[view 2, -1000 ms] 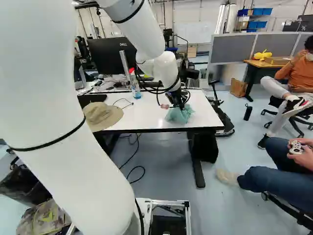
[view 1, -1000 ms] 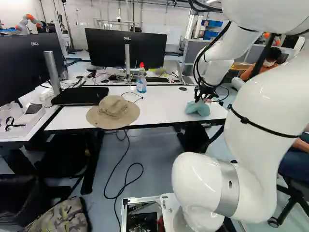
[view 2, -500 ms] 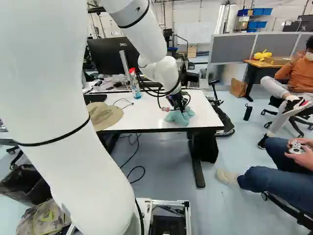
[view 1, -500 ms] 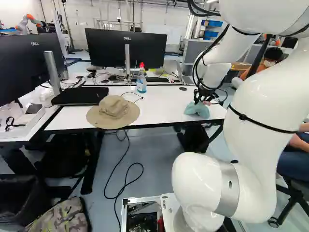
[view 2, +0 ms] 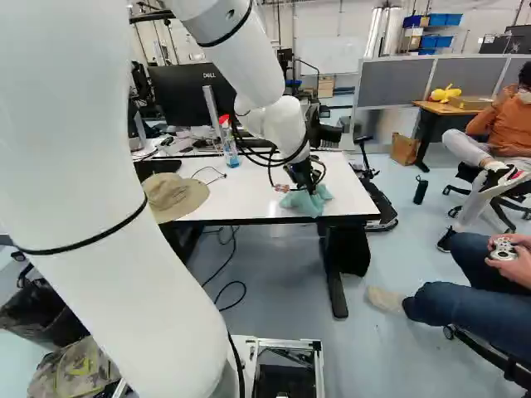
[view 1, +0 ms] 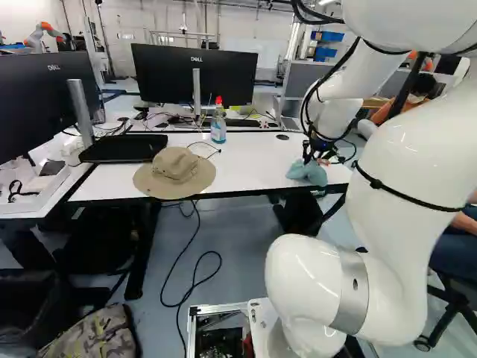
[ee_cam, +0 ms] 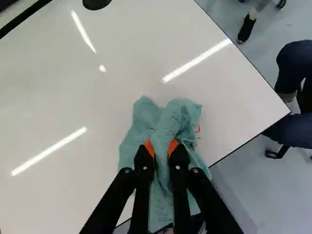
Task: Clean the table with the green towel
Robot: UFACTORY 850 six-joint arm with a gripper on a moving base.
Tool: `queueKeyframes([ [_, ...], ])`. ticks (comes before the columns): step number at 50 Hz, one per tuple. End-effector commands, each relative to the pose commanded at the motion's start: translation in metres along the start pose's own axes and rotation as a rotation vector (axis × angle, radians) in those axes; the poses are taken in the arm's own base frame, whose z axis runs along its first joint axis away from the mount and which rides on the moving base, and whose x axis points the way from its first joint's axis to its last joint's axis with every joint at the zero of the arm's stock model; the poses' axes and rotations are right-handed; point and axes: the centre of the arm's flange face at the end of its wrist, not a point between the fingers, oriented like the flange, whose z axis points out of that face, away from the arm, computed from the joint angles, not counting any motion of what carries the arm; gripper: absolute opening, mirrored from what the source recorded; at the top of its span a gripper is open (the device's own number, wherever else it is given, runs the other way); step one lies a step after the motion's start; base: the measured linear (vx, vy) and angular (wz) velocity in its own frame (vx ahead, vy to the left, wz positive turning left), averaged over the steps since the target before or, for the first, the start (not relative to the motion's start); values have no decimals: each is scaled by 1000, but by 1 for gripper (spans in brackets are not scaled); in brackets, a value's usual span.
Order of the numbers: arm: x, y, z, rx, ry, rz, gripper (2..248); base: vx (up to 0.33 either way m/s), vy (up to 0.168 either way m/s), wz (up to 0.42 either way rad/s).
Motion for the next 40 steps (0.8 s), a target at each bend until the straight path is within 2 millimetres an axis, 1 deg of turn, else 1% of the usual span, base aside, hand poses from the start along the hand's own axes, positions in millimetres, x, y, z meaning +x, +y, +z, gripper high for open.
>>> queueKeyframes([
  [12, 8, 18, 3, -19, 4, 34, 47, 0, 0, 0],
  [31, 26, 28, 12, -29, 9, 53, 47, 0, 0, 0],
  [40, 27, 28, 21, -30, -4, 53, 47, 0, 0, 0],
])
